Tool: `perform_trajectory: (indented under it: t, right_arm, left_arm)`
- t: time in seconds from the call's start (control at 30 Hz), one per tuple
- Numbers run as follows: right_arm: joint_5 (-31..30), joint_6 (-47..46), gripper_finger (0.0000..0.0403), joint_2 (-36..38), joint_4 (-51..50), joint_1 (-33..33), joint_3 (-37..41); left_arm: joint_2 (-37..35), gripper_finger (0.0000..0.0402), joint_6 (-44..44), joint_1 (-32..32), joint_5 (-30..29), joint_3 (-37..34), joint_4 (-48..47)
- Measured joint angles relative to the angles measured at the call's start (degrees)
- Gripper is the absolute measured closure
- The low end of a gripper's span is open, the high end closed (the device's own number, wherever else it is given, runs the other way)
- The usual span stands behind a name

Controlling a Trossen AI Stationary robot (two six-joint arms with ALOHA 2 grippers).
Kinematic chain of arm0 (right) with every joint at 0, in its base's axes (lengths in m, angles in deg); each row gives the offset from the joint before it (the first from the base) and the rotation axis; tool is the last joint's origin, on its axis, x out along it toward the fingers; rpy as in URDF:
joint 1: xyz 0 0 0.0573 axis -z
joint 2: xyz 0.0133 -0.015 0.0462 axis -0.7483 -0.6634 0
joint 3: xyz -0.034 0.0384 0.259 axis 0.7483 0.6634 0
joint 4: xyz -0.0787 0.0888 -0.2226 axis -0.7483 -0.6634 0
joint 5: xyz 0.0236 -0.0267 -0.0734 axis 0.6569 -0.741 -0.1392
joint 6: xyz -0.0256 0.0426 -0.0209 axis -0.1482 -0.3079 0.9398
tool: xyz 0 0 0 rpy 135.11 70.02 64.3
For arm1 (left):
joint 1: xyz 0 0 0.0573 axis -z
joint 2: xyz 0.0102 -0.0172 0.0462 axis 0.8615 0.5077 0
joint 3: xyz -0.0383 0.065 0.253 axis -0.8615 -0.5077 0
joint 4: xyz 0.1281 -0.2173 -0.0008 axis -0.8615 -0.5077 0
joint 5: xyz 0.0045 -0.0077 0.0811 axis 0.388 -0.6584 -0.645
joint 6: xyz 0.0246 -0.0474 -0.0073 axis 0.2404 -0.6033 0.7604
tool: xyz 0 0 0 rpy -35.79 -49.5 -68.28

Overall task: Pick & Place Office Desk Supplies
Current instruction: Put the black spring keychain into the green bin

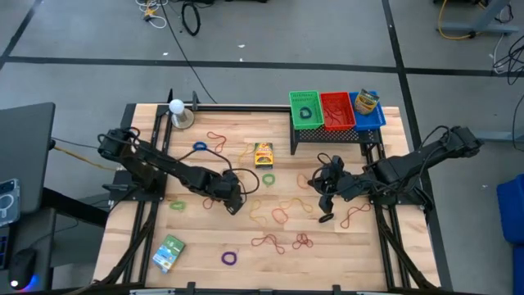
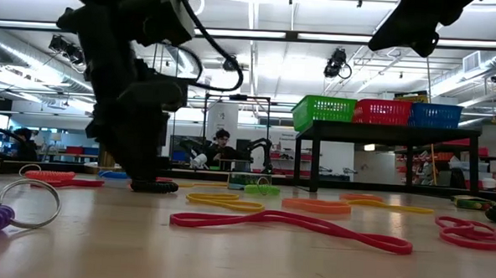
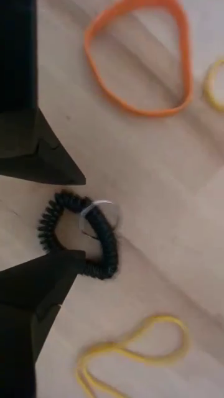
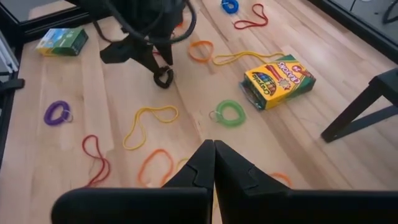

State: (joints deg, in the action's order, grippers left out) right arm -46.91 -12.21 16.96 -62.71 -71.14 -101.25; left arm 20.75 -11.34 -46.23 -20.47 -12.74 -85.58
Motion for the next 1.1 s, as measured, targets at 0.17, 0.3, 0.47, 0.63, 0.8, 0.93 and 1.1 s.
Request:
perform_trajectory:
  t: [0.17, 0.3, 0.47, 0.63, 0.8, 0.93, 1.1]
  right_arm:
    - [0.0, 1.03, 0.0394, 0.0, 0.42, 0.0, 0.0]
    - [0.0, 1.03, 0.0394, 0.0, 0.43, 0.0, 0.0]
    - [0.0, 0.74, 0.0394, 0.0, 0.44, 0.0, 0.0]
    - [0.0, -2.23, 0.0394, 0.0, 0.43, 0.0, 0.0]
    - [-0.02, -10.74, 0.0394, -0.99, 2.3, 0.39, 0.0]
    - [0.25, -19.02, 0.0384, -4.63, 9.86, 1.24, 0.0]
    - [0.97, -27.52, 0.0324, -11.32, 22.84, 3.36, 0.0]
  left_arm:
    - [2.18, 0.0243, 0.56, 0.28, -0.42, 0.17, -0.22]
    - [2.48, 0.0293, 0.95, 0.28, -1.16, 0.14, -0.71]
    - [1.16, 0.038, -0.03, 0.41, -2.55, -0.12, 0.01]
    - [-2.58, 0.0388, 2.37, 1.11, -7.52, -0.09, 11.14]
    - [-3.4, 0.0389, 8.89, 0.57, -10.58, -0.09, 28.59]
    - [-3.4, 0.0389, 14.15, -1.09, -10.47, -0.07, 37.91]
    - [-3.4, 0.0389, 14.49, -4.44, -5.78, -0.07, 41.82]
